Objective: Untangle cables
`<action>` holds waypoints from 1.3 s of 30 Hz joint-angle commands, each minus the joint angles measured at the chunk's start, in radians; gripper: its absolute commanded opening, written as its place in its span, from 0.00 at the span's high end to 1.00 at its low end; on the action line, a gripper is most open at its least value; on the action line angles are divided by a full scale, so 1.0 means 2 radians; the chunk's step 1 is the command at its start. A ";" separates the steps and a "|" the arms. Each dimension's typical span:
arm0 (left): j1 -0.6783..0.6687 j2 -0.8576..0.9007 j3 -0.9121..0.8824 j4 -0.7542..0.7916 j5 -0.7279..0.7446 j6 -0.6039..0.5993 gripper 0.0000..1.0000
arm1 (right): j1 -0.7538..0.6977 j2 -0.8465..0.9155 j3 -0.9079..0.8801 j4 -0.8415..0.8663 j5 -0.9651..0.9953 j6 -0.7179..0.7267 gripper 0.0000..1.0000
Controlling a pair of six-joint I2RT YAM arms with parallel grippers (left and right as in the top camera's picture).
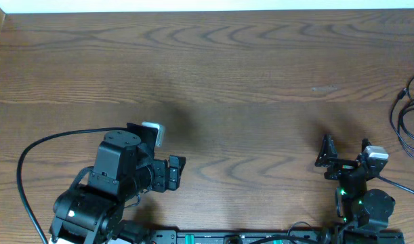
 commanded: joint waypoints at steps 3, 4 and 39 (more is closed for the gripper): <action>0.002 -0.002 0.007 -0.001 -0.005 0.003 0.11 | 0.002 -0.002 -0.002 -0.001 -0.002 0.028 0.01; 0.002 -0.002 0.007 -0.001 -0.005 0.003 0.11 | 0.002 -0.002 -0.002 0.000 -0.002 0.028 0.01; 0.002 -0.002 0.007 -0.001 -0.005 0.003 0.11 | 0.092 -0.003 -0.002 0.000 0.000 0.028 0.01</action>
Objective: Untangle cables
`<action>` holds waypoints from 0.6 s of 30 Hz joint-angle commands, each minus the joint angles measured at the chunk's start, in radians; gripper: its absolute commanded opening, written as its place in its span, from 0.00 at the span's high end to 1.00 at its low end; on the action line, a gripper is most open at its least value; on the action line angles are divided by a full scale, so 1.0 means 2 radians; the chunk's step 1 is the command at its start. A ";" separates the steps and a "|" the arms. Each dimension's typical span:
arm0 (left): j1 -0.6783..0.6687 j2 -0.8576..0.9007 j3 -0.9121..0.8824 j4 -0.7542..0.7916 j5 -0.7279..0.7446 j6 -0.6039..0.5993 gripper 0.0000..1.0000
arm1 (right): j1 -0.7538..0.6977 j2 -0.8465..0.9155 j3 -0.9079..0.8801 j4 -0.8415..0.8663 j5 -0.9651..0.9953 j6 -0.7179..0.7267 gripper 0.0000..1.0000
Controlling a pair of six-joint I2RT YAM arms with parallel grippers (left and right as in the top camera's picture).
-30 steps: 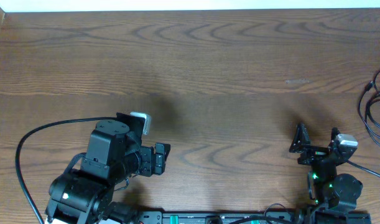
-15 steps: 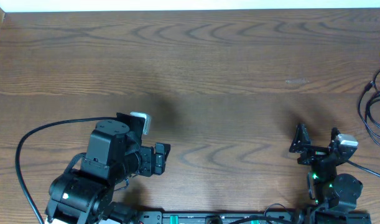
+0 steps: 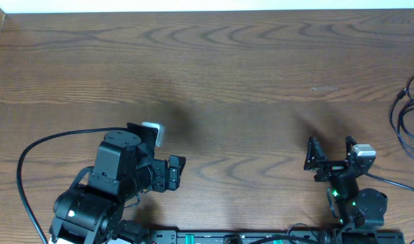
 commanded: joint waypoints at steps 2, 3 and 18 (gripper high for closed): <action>0.002 -0.002 0.007 0.000 -0.005 0.003 0.11 | 0.020 -0.003 -0.002 0.000 0.000 0.006 0.01; 0.002 -0.002 0.007 0.000 -0.005 0.003 0.11 | 0.021 -0.003 -0.002 0.000 0.000 0.006 0.01; 0.002 0.002 0.007 0.039 -0.005 -0.009 0.11 | 0.021 -0.003 -0.002 0.000 0.000 0.006 0.01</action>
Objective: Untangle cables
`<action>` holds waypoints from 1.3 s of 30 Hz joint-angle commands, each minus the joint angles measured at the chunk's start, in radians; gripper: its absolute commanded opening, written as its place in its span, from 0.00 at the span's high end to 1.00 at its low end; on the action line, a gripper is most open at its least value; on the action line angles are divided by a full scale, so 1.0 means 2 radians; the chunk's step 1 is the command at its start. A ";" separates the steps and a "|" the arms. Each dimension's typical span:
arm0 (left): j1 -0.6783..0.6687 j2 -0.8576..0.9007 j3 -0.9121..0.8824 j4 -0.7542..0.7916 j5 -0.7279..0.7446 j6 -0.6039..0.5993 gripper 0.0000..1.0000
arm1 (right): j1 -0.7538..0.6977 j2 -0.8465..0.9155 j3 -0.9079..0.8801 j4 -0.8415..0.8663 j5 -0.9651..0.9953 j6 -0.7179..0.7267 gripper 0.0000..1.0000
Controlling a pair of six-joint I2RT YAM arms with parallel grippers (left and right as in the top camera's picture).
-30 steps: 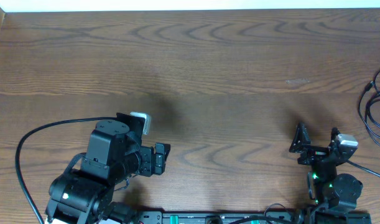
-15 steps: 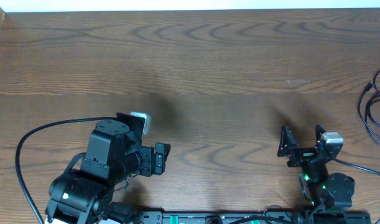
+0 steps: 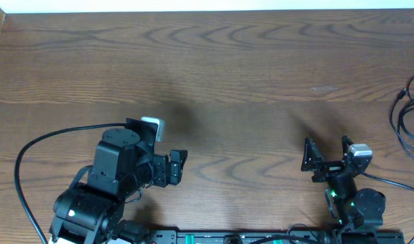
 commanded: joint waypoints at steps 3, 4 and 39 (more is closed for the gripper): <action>0.002 0.009 0.007 0.002 -0.005 -0.007 0.11 | 0.003 -0.003 -0.002 0.000 0.000 0.006 0.01; 0.002 0.012 0.007 0.002 -0.005 -0.007 0.11 | 0.003 -0.003 -0.002 0.000 0.000 0.006 0.01; -0.004 -0.107 -0.319 0.429 0.001 0.009 0.10 | 0.003 -0.003 -0.002 0.000 0.000 0.006 0.01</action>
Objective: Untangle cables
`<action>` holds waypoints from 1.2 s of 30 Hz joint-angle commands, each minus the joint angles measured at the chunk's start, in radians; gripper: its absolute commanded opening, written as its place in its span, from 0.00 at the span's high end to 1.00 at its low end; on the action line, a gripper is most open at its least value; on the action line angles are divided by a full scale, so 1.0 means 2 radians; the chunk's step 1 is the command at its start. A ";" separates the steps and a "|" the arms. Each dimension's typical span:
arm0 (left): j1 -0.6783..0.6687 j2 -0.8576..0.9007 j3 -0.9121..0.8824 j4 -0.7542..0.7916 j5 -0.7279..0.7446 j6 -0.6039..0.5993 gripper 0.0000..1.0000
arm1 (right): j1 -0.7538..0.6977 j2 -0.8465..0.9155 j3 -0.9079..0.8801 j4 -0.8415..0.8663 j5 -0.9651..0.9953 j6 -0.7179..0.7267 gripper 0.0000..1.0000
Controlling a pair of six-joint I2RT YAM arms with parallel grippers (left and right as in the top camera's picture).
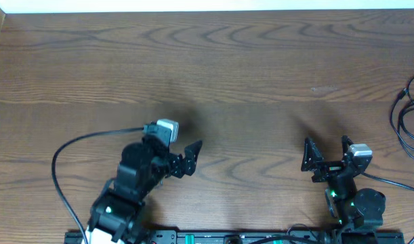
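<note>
Black cables [408,116] lie in loops at the table's far right edge, partly cut off by the frame. My right gripper [325,153] stands open near the front right, its two dark fingers spread, well left of the cables. At the front left my left gripper [190,157] points right and away, and whether its fingers are apart cannot be made out. Nothing is held by either one.
The brown wooden table [213,68] stretches to a pale strip along the far edge. A black lead [61,157] arcs from the left arm's wrist down to the front edge. The arms' base rail runs along the bottom.
My left arm has swung to the right and forward; its gripper now sits further right and points diagonally away. The right arm and the cables have not moved.
Both arms sat low at the front, the right gripper open near the right side. The right gripper then stood a little further left and stayed there. The left arm shifted slightly, then stood well to the right. The cables have stayed in place.
</note>
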 commanded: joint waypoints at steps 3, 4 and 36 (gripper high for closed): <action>0.029 -0.070 -0.075 0.084 -0.002 0.003 0.10 | 0.003 -0.003 -0.002 0.000 0.000 0.006 0.01; 0.036 -0.081 -0.085 0.094 -0.002 0.003 0.11 | 0.003 -0.003 -0.002 0.000 0.000 0.006 0.01; 0.161 -0.272 -0.211 0.054 -0.131 0.013 0.11 | 0.003 -0.003 -0.002 0.000 0.000 0.006 0.01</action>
